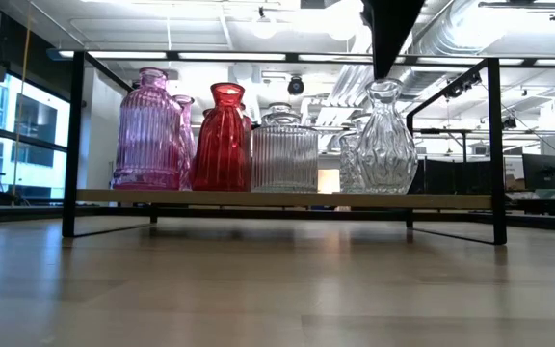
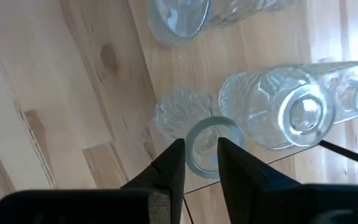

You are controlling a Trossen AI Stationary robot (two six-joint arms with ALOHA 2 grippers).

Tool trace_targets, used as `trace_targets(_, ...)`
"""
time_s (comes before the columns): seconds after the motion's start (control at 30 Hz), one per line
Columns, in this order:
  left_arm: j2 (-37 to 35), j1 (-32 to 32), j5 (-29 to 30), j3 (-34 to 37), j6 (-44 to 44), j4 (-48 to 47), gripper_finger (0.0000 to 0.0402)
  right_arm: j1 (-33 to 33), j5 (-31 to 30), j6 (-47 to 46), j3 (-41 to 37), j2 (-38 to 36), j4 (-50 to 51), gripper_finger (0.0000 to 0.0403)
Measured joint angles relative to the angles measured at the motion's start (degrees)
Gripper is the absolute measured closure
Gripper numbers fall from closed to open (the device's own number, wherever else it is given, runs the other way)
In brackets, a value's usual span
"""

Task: Sort vases onto shelf
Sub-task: Put the transparent vase aligned with the other transparent vases on the shelf, then return to Home Position

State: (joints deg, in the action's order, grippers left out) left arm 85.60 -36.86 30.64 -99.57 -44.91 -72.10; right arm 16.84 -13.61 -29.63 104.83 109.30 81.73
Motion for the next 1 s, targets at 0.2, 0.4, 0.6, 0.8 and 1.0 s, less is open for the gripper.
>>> trace_targets(0.2, 0.0, 0.0, 0.0, 0.0, 0.0, 0.0, 0.0287, 0.0, -1.6, 0.0, 3.0, 0.0, 0.7, 0.0329)
trace_targets(0.4, 0.0, 0.0, 0.0, 0.0, 0.0, 0.0, 0.0287, 0.0, -3.7, -0.6, 7.4, 0.0, 3.3, 0.0329)
trace_targets(0.6, 0.0, 0.0, 0.0, 0.0, 0.0, 0.0, 0.0287, 0.5, -9.5, -8.5, 16.9, 0.0, 8.4, 0.0329)
trace_targets(0.8, 0.0, 0.0, 0.3, 0.0, 0.0, 0.0, 0.0287, 5.6, -28.0, -16.2, 26.8, -0.7, 8.3, 0.0329)
trace_targets(1.0, 0.0, 0.2, 4.2, 0.0, 0.4, 1.2, 0.0287, 10.1, -37.3, -16.3, 28.5, -3.9, 8.3, 0.0331)
